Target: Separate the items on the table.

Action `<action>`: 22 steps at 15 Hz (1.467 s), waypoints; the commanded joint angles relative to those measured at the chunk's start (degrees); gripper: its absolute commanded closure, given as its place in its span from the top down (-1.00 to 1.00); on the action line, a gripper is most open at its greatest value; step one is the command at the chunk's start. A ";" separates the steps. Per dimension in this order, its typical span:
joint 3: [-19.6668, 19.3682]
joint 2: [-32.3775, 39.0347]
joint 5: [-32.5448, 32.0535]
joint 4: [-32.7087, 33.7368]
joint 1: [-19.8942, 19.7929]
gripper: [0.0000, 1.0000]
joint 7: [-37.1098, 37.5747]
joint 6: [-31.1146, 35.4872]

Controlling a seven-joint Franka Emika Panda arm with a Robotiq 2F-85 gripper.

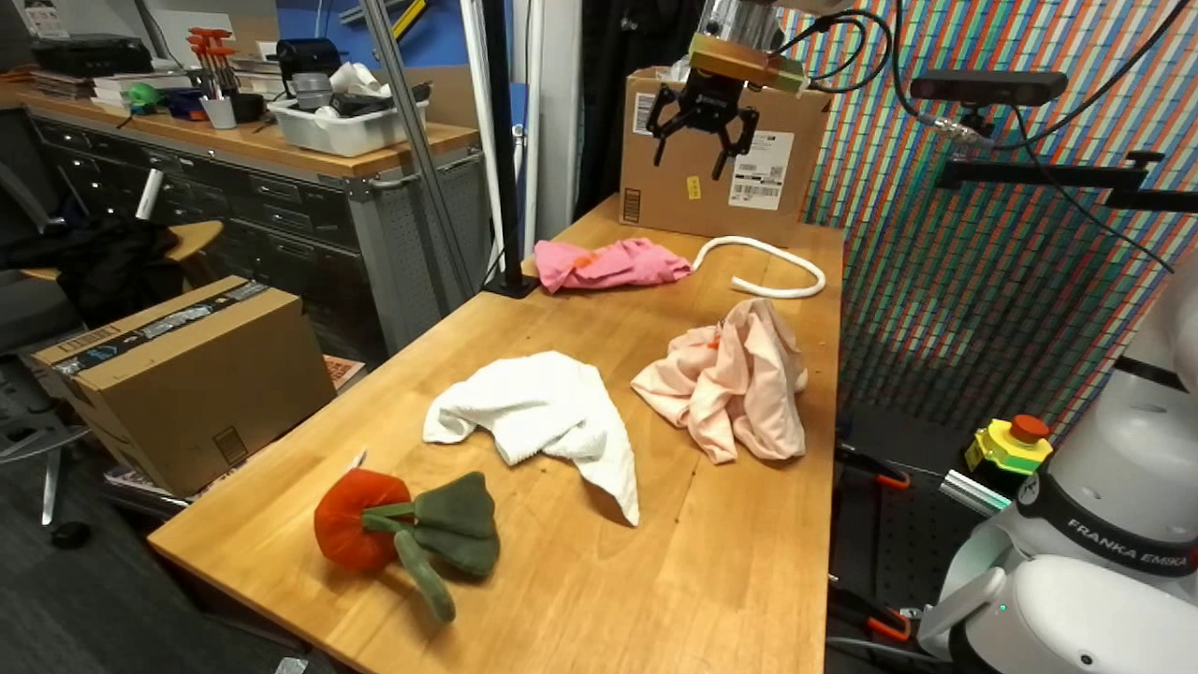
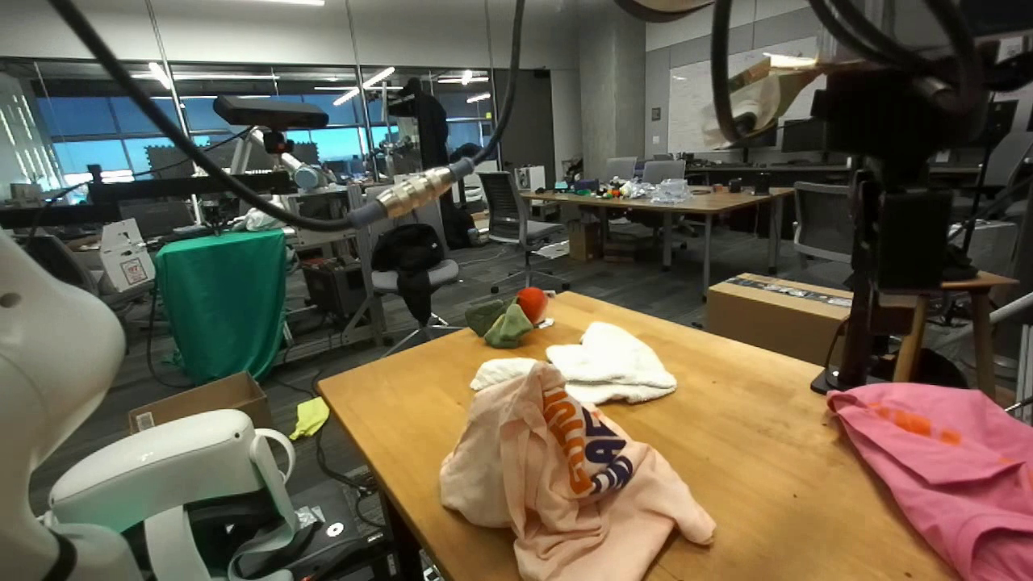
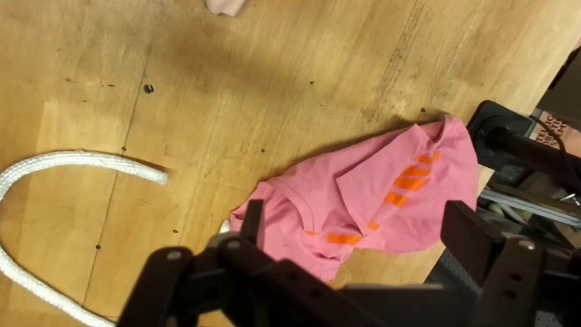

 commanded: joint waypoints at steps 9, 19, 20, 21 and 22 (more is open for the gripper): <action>-2.70 19.97 0.78 16.42 -0.13 1.00 -1.63 0.57; -3.93 26.56 1.58 17.92 -0.34 1.00 -2.21 1.78; -3.86 26.67 1.72 17.35 -0.35 1.00 -2.50 2.16; -3.84 26.75 1.79 16.91 -0.31 1.00 -2.63 2.33; -3.80 26.90 1.91 16.78 -0.35 1.00 -2.94 2.44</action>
